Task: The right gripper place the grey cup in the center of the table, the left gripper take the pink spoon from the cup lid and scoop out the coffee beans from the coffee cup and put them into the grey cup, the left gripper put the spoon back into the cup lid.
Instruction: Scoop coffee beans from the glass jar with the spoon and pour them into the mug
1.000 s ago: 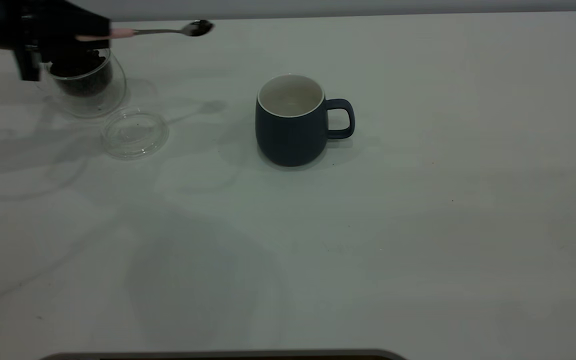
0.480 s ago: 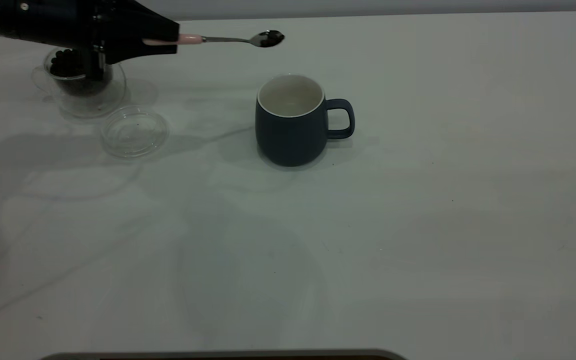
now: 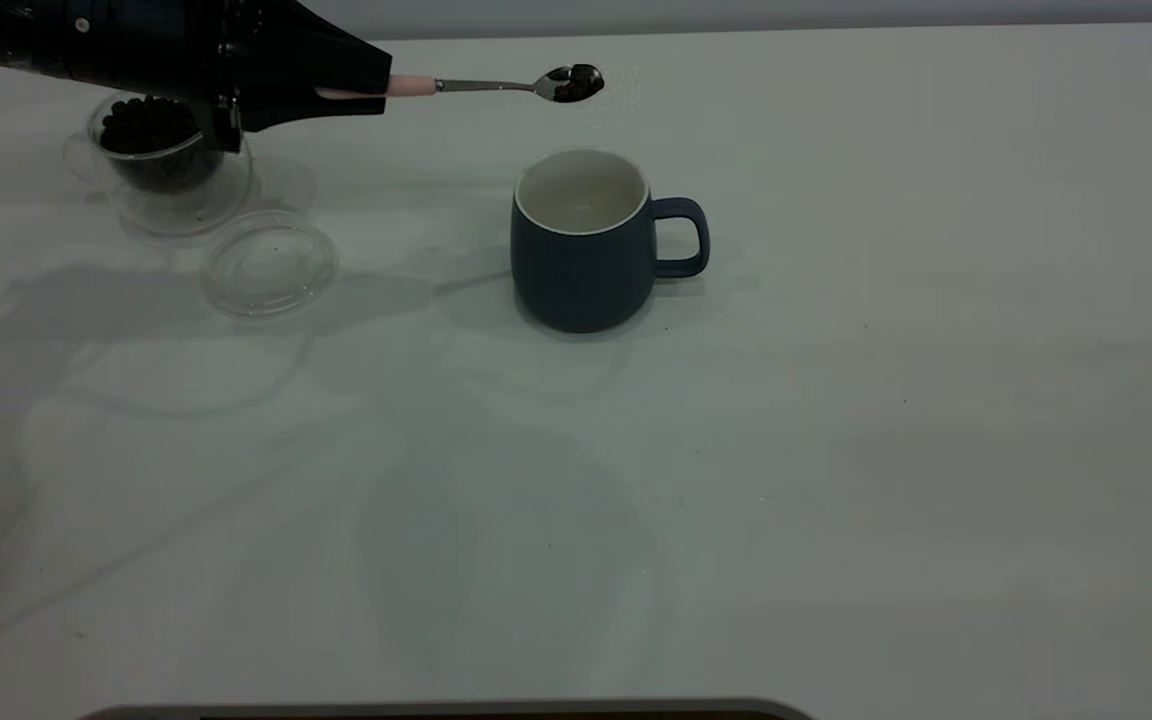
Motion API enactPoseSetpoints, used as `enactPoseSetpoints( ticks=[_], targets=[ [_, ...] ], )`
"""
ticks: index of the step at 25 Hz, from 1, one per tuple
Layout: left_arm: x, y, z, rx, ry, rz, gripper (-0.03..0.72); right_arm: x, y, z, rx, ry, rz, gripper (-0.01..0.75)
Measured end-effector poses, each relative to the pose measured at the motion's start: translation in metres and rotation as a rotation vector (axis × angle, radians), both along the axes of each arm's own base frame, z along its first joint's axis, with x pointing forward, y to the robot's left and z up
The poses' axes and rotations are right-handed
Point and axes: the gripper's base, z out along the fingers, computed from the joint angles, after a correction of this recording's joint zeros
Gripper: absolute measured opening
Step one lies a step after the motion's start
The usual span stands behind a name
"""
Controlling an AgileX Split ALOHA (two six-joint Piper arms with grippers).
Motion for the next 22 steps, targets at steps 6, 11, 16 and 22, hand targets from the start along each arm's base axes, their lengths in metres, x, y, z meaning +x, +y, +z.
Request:
enactPoseSetpoints(
  ticks=[6, 11, 16, 22],
  targets=[
    [-0.0001, 0.0, -0.0002, 0.018, -0.173, -0.059, 0.129, 0.0, 0.0, 0.0, 0.0, 0.0, 0.0, 0.588],
    [0.0021, 0.0012, -0.0028, 0.069, -0.333, -0.094, 0.129, 0.0, 0.0, 0.0, 0.0, 0.0, 0.0, 0.588],
    [0.0046, 0.0027, -0.0058, 0.119, -0.413, -0.102, 0.129, 0.0, 0.0, 0.0, 0.0, 0.0, 0.0, 0.588],
    [0.0026, 0.0015, -0.0034, 0.077, -0.335, -0.09, 0.129, 0.0, 0.0, 0.0, 0.0, 0.0, 0.0, 0.588]
  ],
)
